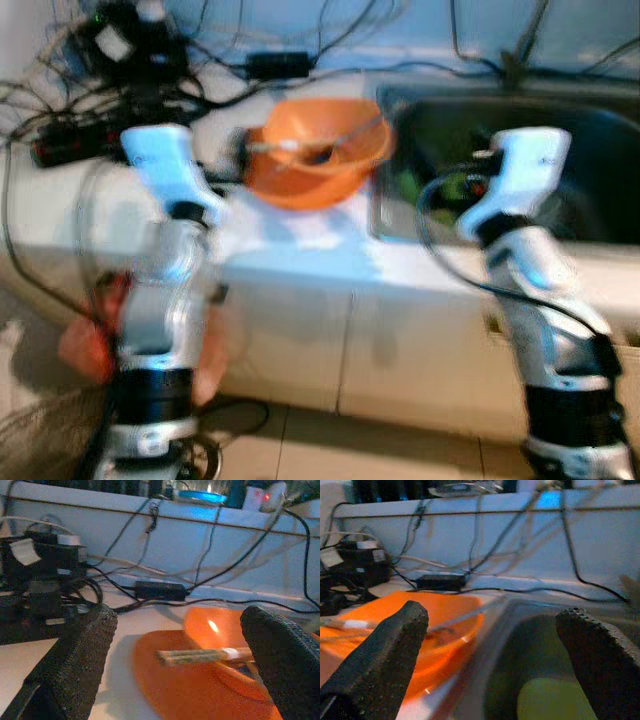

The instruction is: Kitchen organization

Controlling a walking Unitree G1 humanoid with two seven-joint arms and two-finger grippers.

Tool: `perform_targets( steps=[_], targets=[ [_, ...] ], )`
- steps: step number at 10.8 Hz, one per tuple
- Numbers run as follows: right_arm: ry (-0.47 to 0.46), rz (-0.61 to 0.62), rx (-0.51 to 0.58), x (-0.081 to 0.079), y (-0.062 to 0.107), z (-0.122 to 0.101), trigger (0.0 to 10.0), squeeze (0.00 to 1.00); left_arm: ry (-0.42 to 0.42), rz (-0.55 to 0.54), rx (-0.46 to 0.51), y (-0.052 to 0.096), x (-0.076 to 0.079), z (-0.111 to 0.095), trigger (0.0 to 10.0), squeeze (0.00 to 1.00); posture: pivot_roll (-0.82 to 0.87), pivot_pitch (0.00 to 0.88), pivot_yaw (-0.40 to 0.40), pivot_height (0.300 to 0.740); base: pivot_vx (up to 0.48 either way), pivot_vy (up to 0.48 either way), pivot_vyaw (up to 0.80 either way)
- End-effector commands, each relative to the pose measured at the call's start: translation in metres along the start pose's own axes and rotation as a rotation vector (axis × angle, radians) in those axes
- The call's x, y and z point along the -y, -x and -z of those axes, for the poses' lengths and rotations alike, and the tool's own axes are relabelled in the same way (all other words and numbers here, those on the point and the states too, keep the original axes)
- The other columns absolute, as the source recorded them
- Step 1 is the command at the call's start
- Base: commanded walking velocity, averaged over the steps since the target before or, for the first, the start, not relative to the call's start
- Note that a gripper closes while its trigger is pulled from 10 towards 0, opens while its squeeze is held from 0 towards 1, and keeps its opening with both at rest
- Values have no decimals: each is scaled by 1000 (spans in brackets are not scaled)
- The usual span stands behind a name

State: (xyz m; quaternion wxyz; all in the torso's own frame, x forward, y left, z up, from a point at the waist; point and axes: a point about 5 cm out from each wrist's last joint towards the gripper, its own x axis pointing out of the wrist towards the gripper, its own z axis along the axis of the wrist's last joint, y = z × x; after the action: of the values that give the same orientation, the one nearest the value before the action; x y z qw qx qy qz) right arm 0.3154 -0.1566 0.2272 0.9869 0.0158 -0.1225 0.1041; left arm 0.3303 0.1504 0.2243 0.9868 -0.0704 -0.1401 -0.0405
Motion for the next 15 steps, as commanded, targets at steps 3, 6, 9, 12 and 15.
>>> perform_targets(
  steps=[3,6,9,12,15],
  targets=[
    [3,-19,21,-9,-3,-1,10000,0,-15,-16,0,-1,-9,0,10000,0,13,47,44,740,332,0,0],
    [-9,-9,23,-15,-4,2,10000,0,8,-3,-8,0,-6,4,10000,0,23,29,53,740,86,0,0],
    [-25,20,36,-15,-8,5,10000,0,15,1,-11,-3,-2,6,10000,0,23,12,64,740,0,0,0],
    [-38,-7,23,-22,-10,10,10000,0,145,-26,-75,-5,-1,18,10000,0,22,9,61,740,0,0,0],
    [-54,-28,-22,-30,-7,22,10000,0,227,-33,-171,-4,0,41,10000,0,20,6,55,740,0,0,0]
  ],
)
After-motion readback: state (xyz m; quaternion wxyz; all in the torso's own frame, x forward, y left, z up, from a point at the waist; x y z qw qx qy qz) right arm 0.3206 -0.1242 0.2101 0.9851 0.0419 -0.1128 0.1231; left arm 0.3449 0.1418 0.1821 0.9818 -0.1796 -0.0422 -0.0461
